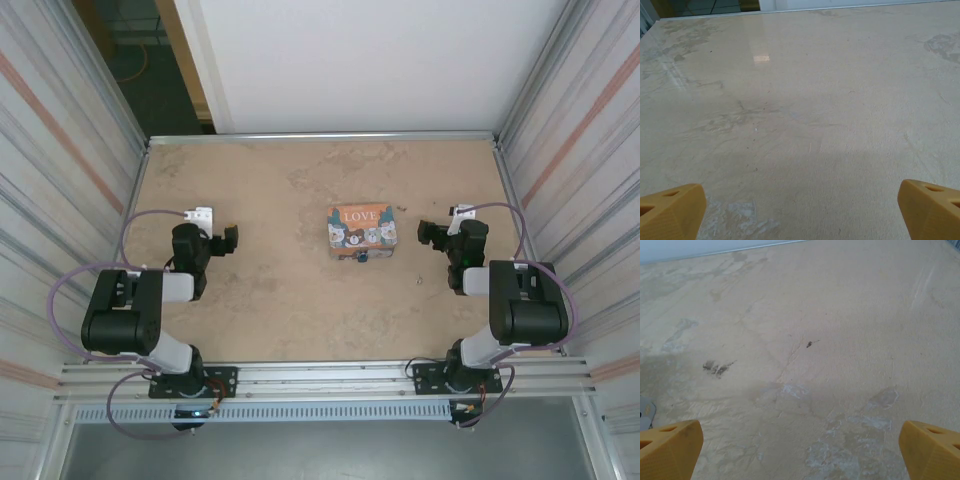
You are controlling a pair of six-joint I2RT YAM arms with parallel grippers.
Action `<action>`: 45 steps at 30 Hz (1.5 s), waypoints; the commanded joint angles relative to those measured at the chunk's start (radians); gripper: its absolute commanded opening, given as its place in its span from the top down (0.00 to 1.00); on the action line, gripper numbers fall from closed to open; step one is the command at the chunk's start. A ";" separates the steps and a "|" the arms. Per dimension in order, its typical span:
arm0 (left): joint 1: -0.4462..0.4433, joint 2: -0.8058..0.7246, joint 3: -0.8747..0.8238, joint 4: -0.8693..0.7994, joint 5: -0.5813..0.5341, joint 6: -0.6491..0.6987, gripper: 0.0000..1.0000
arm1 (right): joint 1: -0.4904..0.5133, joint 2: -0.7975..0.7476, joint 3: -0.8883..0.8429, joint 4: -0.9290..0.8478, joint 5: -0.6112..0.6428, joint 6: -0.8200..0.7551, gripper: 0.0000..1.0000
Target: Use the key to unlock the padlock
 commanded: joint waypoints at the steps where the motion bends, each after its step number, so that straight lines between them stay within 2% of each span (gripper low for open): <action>1: 0.003 0.003 0.019 0.008 0.011 0.017 0.01 | 0.009 0.007 0.020 -0.006 0.023 -0.013 0.01; 41: 0.005 0.000 0.017 0.012 0.015 0.015 0.01 | 0.004 0.002 0.015 -0.001 0.015 -0.010 0.01; 45: 0.005 -0.047 0.013 -0.011 0.003 0.013 0.01 | 0.002 -0.039 0.033 -0.063 0.021 -0.005 0.01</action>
